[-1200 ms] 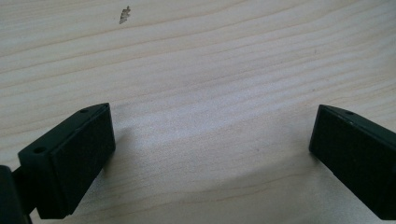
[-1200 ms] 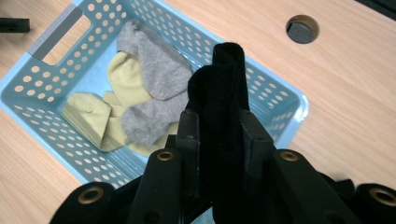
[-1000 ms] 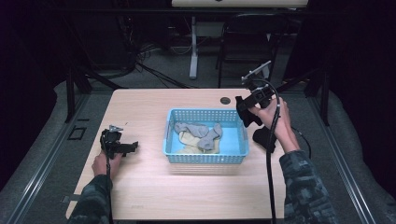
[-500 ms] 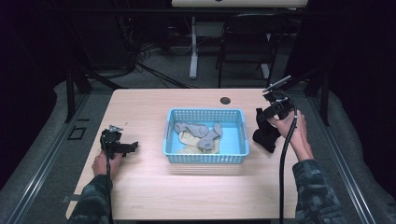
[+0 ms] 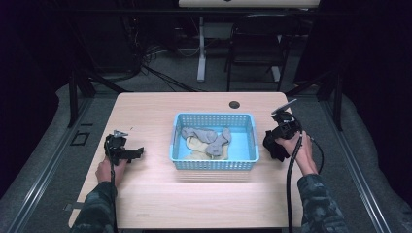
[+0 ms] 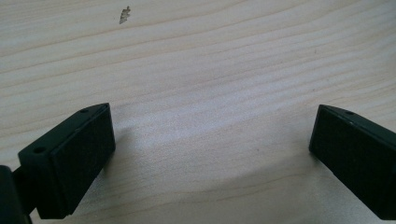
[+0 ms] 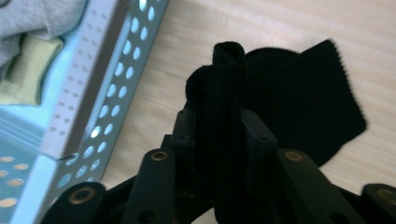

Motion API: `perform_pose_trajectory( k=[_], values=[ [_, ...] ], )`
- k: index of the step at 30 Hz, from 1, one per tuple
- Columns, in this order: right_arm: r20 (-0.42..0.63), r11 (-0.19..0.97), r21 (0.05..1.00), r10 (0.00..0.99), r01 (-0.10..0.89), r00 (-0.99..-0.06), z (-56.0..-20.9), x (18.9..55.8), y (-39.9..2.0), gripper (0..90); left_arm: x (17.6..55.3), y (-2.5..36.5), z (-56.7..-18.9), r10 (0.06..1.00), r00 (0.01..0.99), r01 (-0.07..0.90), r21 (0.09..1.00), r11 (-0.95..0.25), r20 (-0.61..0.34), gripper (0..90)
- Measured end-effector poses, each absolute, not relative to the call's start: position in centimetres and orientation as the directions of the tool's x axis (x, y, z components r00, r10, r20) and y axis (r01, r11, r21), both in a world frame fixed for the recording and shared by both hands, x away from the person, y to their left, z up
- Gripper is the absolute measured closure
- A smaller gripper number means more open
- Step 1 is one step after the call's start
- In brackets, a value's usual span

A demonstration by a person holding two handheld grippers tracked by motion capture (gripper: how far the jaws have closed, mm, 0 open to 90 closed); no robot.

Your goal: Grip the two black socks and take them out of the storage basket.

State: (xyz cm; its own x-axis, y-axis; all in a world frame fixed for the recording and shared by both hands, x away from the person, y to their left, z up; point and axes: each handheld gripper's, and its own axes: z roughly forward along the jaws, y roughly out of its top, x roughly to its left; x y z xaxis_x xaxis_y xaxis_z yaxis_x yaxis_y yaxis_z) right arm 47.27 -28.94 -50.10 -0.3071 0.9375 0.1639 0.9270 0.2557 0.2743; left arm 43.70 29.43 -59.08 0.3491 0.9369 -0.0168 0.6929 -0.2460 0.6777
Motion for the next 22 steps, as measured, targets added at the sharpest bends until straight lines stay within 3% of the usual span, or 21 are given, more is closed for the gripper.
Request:
perform_pose_trajectory(
  k=[4,5,6,8,9,12,22],
  values=[
    [0.193,0.239,0.278,0.935,0.93,-0.297,-50.6,47.0,-29.3,48.1,43.7,29.4,-59.1,0.937,0.349,0.693,0.678,-0.246,-0.017,0.2],
    [0.193,0.239,0.278,0.935,0.93,-0.297,-50.6,47.0,-29.3,48.1,43.7,29.4,-59.1,0.937,0.349,0.693,0.678,-0.246,-0.017,0.2],
    [0.204,0.237,0.292,0.931,0.927,-0.302,-50.2,46.7,-29.6,39.5,43.7,29.4,-59.1,0.937,0.349,0.693,0.678,-0.246,-0.017,0.2],
    [0.216,0.219,0.32,0.93,0.921,-0.297,-49.7,46.2,-29.9,30.8,43.7,29.4,-59.1,0.936,0.35,0.693,0.677,-0.248,-0.016,0.2],
    [0.216,0.219,0.32,0.93,0.921,-0.297,-49.7,46.2,-29.9,30.8,43.7,29.4,-59.1,0.936,0.35,0.693,0.677,-0.248,-0.016,0.2],
    [0.212,0.233,0.351,0.924,0.907,-0.319,-48.7,44.9,-30.8,18.2,43.7,29.4,-59.1,0.937,0.349,0.693,0.678,-0.246,-0.017,0.2],
    [0.219,0.223,0.425,0.915,0.877,-0.339,-47.9,40.9,-33.1,9.3,43.7,29.4,-59.1,0.937,0.349,0.694,0.677,-0.246,-0.018,0.2]
  ],
)
